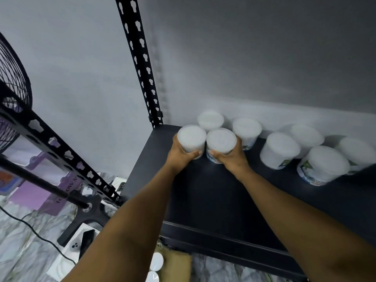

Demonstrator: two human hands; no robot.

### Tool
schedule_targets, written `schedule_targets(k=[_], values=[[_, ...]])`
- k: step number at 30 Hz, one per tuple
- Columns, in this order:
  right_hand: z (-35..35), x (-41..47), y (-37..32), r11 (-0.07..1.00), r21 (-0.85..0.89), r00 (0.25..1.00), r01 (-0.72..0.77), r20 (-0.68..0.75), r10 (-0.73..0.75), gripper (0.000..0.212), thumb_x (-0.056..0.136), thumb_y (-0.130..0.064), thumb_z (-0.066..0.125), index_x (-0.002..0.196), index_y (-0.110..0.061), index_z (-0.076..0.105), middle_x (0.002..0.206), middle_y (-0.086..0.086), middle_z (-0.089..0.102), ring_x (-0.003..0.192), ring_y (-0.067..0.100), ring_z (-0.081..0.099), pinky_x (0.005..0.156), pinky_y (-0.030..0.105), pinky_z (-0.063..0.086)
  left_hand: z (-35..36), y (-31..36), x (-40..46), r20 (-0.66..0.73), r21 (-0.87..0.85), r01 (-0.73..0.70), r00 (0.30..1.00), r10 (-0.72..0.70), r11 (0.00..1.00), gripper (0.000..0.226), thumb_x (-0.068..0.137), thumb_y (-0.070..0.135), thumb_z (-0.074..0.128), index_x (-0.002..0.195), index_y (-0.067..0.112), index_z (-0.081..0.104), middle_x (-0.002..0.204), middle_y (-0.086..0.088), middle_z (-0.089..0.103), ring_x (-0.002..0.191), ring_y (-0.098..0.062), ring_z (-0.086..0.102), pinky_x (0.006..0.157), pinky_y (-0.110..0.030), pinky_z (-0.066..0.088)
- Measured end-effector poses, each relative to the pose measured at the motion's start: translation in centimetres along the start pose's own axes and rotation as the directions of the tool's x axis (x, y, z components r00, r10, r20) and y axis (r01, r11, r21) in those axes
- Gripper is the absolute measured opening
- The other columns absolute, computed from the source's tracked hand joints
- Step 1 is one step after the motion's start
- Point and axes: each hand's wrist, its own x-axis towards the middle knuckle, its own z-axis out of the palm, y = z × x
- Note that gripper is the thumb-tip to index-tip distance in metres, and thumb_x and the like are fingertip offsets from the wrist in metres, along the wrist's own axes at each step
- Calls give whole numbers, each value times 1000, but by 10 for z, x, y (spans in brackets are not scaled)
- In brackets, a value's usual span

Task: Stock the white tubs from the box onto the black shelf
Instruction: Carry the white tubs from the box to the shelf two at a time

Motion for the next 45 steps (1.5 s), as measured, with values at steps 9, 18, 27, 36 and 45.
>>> schedule_targets(k=[9,18,27,36,45], values=[[0,3,0,1000,-7,1000,-1,2,1,93,59,-22,89,134,-23,34,130,-8,48,122,9,45,100,28,41,-1,-4,5,20,-27,6,1000,-6,1000,98,65,28,86,137,38,21,131,10,44,121,-13,45,99,-30,44],[-6,-2,-7,1000,2,998,9,57,-9,86,62,-22,88,130,-28,35,123,-16,47,117,4,45,93,19,40,-5,5,1,18,24,8,1000,-9,1000,100,53,38,88,131,37,25,131,8,46,122,-12,47,102,-34,44],[-16,-20,-9,984,-175,999,0,50,9,87,71,-36,80,141,-26,29,141,-9,41,127,9,39,107,31,35,-14,7,-23,-49,356,0,999,19,934,81,72,42,75,137,14,36,139,-6,41,133,-23,36,110,-45,35],[-21,-80,-2,606,-785,992,127,99,-79,79,89,-57,48,148,-11,21,155,13,22,144,28,16,117,46,18,-25,13,-77,94,732,-105,994,52,673,79,89,55,50,149,14,19,159,-9,11,147,-26,8,118,-45,14],[-14,-152,-25,437,-888,988,144,152,-18,75,92,-60,33,149,-13,19,158,9,12,146,25,7,119,44,9,-37,21,-147,180,861,-179,983,44,477,77,94,56,37,151,12,13,160,-7,6,147,-26,2,120,-43,7]])
